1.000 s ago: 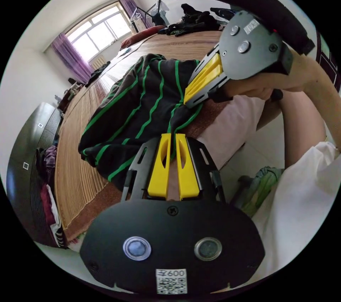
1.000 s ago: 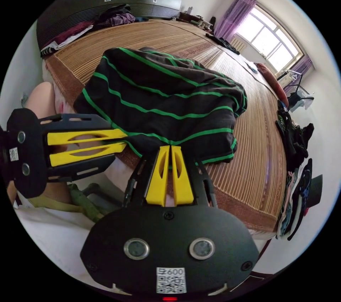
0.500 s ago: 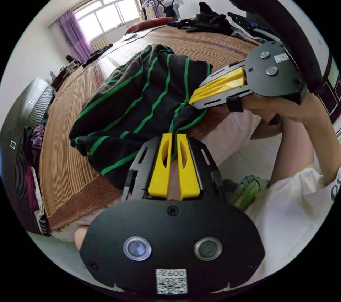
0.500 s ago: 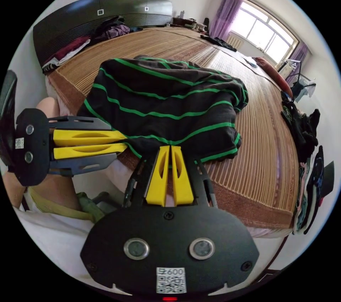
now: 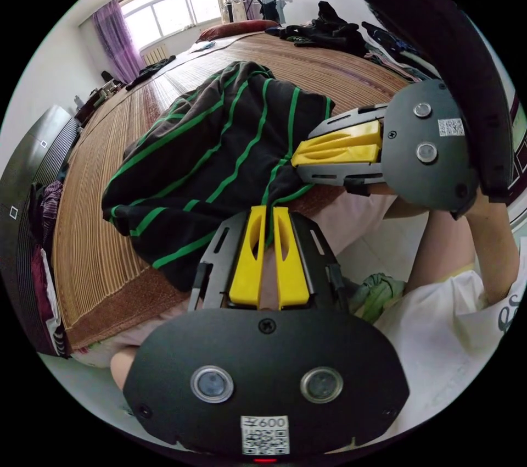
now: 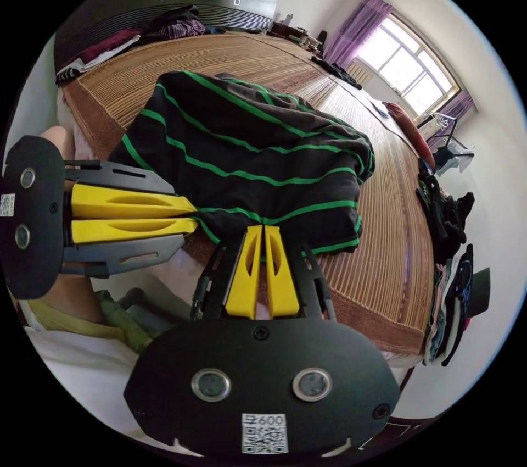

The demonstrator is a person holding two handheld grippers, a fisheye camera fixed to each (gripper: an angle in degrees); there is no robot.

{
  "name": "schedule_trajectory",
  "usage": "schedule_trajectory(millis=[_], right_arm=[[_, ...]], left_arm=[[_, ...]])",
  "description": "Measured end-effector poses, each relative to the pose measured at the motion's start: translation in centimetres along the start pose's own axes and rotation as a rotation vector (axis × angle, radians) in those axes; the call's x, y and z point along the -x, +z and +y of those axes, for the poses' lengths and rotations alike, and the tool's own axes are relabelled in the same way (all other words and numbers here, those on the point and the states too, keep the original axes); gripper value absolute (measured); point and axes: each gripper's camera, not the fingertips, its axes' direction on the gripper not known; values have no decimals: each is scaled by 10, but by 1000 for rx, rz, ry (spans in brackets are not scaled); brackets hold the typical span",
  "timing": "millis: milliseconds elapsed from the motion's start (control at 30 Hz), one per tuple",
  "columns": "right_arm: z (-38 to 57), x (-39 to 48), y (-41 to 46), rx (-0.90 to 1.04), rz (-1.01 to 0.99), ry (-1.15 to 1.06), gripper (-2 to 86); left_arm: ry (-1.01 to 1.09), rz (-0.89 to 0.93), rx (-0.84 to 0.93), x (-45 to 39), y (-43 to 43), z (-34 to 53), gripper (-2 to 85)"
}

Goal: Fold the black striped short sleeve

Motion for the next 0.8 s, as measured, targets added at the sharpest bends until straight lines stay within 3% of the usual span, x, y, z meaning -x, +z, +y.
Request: schedule_trajectory(millis=[433,800], right_arm=[[18,-36,-2,-80,-238,134,-9],[28,1,0,-120,-226,175,-8]], left_arm=[[-22,27,-30,7,-23,-6,21],[-27,32,-36,13,-49,-6,25]])
